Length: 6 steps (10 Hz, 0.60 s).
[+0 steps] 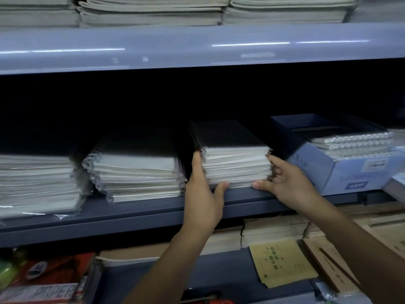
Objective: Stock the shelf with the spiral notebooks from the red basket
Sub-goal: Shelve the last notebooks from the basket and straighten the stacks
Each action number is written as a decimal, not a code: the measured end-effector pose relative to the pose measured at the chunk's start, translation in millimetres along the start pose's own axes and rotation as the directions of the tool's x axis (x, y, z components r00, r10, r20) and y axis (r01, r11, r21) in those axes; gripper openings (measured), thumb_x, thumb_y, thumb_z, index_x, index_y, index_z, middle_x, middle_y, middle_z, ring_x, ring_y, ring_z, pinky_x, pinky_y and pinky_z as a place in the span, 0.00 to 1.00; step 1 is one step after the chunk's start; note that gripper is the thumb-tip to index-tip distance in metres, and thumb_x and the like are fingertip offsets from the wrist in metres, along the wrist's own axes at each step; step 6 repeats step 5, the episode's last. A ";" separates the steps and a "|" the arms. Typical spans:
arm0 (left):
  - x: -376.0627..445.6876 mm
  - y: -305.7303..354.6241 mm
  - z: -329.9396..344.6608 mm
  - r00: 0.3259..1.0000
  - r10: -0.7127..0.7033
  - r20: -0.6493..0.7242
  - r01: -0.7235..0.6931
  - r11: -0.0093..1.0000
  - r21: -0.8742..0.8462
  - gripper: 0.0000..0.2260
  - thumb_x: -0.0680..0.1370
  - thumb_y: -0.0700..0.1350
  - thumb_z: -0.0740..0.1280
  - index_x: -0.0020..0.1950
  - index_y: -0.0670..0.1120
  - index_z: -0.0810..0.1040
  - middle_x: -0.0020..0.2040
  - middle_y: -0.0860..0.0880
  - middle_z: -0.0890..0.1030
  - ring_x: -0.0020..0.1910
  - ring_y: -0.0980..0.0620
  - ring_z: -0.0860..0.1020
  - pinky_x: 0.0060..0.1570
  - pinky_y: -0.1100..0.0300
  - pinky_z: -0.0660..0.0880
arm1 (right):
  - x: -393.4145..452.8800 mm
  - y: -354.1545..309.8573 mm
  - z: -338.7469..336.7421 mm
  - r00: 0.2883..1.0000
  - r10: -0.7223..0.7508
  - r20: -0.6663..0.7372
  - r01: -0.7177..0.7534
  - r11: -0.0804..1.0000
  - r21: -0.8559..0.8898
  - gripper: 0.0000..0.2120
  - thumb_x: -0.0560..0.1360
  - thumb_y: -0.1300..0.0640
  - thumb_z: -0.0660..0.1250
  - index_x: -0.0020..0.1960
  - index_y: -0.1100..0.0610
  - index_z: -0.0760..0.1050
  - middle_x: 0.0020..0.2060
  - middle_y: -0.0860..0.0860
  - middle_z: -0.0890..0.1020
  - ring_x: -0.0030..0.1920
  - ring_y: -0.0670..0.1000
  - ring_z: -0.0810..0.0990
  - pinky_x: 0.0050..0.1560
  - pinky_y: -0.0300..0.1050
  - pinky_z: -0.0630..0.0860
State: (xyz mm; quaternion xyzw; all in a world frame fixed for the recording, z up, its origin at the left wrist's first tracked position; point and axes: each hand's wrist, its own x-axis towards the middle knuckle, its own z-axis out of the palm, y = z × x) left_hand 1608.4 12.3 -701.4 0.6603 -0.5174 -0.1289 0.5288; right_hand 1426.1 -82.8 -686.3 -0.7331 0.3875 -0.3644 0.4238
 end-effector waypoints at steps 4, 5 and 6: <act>-31.5 13.8 -22.7 0.998 -0.030 0.063 0.041 0.983 -0.178 0.45 0.75 0.50 0.75 0.82 0.56 0.48 0.77 0.63 0.59 0.76 0.65 0.57 0.76 0.62 0.57 | -60.5 -31.4 24.2 0.988 -0.038 -0.152 0.039 0.999 0.002 0.36 0.71 0.41 0.75 0.75 0.33 0.61 0.69 0.30 0.69 0.71 0.37 0.68 0.72 0.42 0.65; -65.6 29.6 -48.5 1.000 0.010 0.020 -0.005 0.971 -0.239 0.38 0.75 0.54 0.73 0.79 0.60 0.55 0.73 0.70 0.60 0.75 0.68 0.59 0.75 0.64 0.59 | -100.9 -66.0 35.8 0.978 -0.050 -0.205 0.062 0.997 0.050 0.34 0.75 0.41 0.70 0.77 0.37 0.61 0.72 0.31 0.63 0.72 0.35 0.62 0.68 0.32 0.63; -65.6 29.6 -48.5 1.000 0.010 0.020 -0.005 0.971 -0.239 0.38 0.75 0.54 0.73 0.79 0.60 0.55 0.73 0.70 0.60 0.75 0.68 0.59 0.75 0.64 0.59 | -100.9 -66.0 35.8 0.978 -0.050 -0.205 0.062 0.997 0.050 0.34 0.75 0.41 0.70 0.77 0.37 0.61 0.72 0.31 0.63 0.72 0.35 0.62 0.68 0.32 0.63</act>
